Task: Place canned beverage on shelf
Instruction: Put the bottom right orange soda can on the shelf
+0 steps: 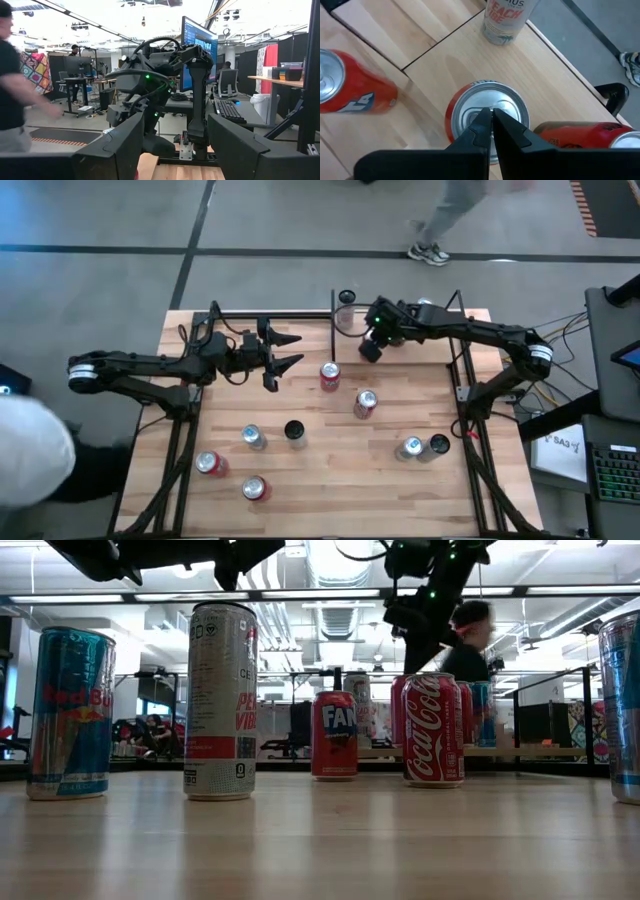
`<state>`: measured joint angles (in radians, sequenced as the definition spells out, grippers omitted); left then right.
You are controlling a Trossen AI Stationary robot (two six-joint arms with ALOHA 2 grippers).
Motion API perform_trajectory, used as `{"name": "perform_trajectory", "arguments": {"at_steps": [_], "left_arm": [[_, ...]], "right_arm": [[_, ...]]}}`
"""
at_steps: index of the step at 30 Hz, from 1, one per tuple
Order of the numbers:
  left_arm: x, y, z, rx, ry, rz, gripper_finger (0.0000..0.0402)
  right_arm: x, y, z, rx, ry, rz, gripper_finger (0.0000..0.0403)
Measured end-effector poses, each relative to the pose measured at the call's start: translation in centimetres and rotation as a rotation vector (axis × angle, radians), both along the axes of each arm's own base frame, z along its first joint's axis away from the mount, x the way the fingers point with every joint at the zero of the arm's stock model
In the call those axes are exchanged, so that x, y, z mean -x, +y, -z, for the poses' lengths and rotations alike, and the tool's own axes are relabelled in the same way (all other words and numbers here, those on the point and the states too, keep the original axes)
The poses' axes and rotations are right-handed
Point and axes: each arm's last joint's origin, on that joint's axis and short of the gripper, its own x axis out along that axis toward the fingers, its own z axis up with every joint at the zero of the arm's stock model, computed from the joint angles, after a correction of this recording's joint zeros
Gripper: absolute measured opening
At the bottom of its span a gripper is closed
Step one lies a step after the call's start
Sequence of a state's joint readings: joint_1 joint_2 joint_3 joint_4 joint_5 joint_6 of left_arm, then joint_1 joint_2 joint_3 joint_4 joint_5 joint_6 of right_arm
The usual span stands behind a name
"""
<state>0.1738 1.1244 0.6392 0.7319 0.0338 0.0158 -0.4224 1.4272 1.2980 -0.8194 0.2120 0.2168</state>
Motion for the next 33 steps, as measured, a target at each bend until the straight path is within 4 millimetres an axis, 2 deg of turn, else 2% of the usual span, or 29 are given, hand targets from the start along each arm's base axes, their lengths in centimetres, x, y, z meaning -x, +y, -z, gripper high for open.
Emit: {"name": "perform_trajectory", "arguments": {"at_steps": [24,33], "left_arm": [[0.0,0.0,0.0,0.000,0.000,0.000,0.0205],[0.0,0.0,0.0,0.004,0.000,0.001,0.0205]], "right_arm": [[-0.3,-1.0,0.1,0.062,-0.028,0.090,0.0009],[0.0,-0.4,-2.4,0.044,-0.075,0.039,0.0009]]}}
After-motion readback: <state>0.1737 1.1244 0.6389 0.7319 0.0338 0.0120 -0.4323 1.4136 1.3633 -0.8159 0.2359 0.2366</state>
